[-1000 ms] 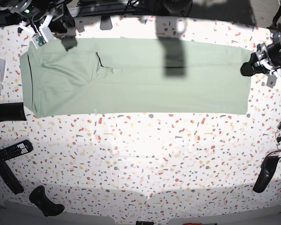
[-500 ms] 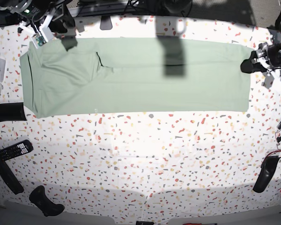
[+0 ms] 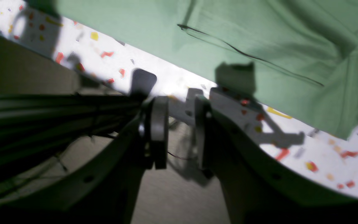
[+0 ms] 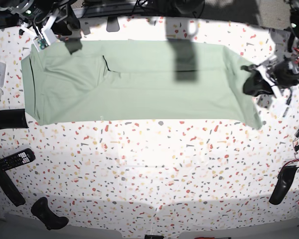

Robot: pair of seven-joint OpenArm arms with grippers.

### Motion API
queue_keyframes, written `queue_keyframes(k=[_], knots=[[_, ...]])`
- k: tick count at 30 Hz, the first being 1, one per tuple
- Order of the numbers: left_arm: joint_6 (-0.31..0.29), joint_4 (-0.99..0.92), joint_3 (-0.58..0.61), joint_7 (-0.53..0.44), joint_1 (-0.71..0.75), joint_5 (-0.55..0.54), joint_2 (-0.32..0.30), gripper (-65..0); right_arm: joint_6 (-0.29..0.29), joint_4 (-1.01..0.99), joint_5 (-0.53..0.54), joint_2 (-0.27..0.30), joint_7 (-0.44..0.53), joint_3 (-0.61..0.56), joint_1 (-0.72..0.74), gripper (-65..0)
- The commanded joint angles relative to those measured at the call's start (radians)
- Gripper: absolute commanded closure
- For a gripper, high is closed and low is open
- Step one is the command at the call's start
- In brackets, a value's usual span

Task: Fold the T-shirt properly
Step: 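Grasp the strip's hem end with the left gripper and fold it toward the collar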

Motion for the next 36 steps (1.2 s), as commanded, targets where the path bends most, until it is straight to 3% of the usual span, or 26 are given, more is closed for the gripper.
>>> queue_keyframes(k=[1,8,12,17,21,26,33,36], knots=[[-0.005,0.047,-0.005,-0.009,-0.002,-0.021,0.017,0.0,0.009,0.02,0.015,0.006,0.016,0.005,-0.006,-13.2],[-0.006,0.148,0.0,-0.013,0.077,-0.021,0.206,0.0,0.009,0.02,0.011,0.006,0.008,0.005,0.031,-13.2],[-0.006,0.148,0.044,-0.014,0.106,-0.021,0.247,0.0,0.009,0.02,0.011,0.006,0.005,0.005,0.042,-13.2],[-0.006,0.148,0.184,-0.13,0.111,-0.006,0.249,0.0,0.009,0.02,0.011,0.006,0.004,0.005,0.042,-13.2],[-0.005,0.148,0.329,-0.173,0.112,0.149,0.249,0.0,0.009,0.02,0.011,0.006,0.003,0.005,0.042,-13.2],[0.011,0.148,0.466,-0.251,0.112,0.252,0.249,0.0,0.009,0.02,0.011,0.006,-0.002,0.005,0.042,-13.2],[0.091,0.148,0.562,-0.35,0.112,0.433,0.249,0.0,0.009,0.02,0.012,0.006,-0.003,0.005,0.042,-13.2],[0.096,0.148,0.566,-0.351,0.112,0.45,0.249,0.0,0.009,0.019,0.013,0.006,-0.003,0.005,0.042,-13.2]])
